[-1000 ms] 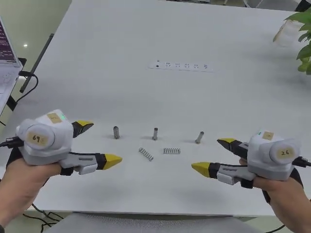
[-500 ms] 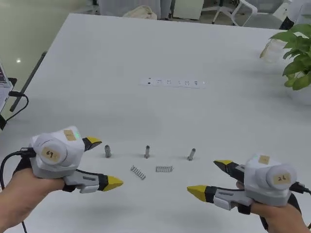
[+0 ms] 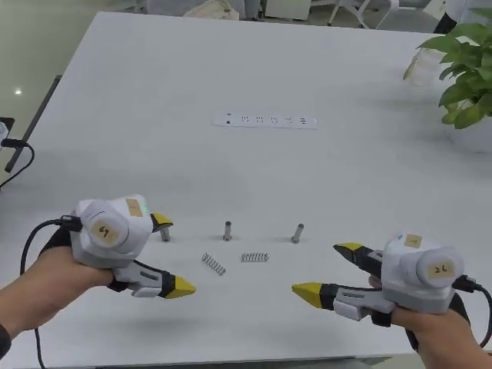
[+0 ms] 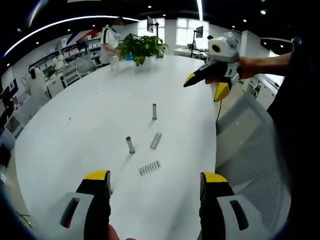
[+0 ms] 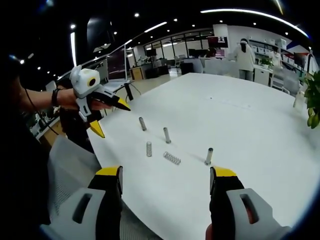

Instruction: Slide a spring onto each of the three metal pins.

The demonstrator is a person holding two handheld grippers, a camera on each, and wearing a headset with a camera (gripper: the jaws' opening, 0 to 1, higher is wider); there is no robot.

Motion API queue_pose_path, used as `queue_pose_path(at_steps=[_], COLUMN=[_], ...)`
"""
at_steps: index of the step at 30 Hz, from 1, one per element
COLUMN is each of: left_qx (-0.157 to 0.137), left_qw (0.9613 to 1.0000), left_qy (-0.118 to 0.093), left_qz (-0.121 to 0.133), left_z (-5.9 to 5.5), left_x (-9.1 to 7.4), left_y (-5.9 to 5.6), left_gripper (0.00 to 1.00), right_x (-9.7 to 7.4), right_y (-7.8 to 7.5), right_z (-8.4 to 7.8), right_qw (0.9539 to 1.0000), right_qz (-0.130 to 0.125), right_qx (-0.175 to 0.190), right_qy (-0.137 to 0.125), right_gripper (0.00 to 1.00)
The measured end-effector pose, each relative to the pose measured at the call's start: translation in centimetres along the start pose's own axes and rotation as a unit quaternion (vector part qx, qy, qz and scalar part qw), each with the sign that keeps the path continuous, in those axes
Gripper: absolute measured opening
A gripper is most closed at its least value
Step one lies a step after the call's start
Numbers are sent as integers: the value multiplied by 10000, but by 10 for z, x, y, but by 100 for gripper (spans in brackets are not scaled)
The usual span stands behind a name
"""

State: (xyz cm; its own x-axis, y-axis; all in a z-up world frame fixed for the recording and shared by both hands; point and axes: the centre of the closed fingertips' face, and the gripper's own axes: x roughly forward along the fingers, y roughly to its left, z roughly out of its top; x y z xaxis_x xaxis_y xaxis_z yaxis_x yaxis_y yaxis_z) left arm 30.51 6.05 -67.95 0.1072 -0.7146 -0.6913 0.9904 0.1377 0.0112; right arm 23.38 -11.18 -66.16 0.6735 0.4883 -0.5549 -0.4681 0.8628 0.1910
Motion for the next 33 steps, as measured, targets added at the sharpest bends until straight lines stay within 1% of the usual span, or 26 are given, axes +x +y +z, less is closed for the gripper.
queue_pose_path(at_steps=[3,6,11,15,18,23,27,30,33], left_qx=[152,204,457,544,628,650,642,528,505], left_qw=[9998,9994,9975,9963,9952,9942,9935,9936,9927], left_qy=[116,163,398,461,523,569,617,628,714], left_qz=[-101,-233,-367,-483,-543,-639,-709,-782,-830], left_z=[-2,-4,-12,-12,-13,-13,-16,-19,-23], left_x=[7,14,27,37,45,57,67,76,85], left_y=[-2,-5,-9,-10,-9,-9,-8,-7,-6], left_gripper=[69,69,68,67,66,64,63,62,61], right_x=[-1,-2,-3,-4,-4,-3,-4,-5,-5], right_y=[0,-1,-4,-4,-3,0,-1,-2,-2], right_z=[-3,-2,0,1,-2,-7,-9,-10,-12], right_qw=[10000,10000,10000,10000,10000,9999,9999,9999,9998], right_qz=[7,27,-9,-15,2,52,47,41,39], right_qx=[-23,-18,-25,-34,-20,-50,-28,-12,-14], right_qy=[48,52,27,26,62,138,146,153,178], right_gripper=[70,70,70,70,70,70,70,70,70])
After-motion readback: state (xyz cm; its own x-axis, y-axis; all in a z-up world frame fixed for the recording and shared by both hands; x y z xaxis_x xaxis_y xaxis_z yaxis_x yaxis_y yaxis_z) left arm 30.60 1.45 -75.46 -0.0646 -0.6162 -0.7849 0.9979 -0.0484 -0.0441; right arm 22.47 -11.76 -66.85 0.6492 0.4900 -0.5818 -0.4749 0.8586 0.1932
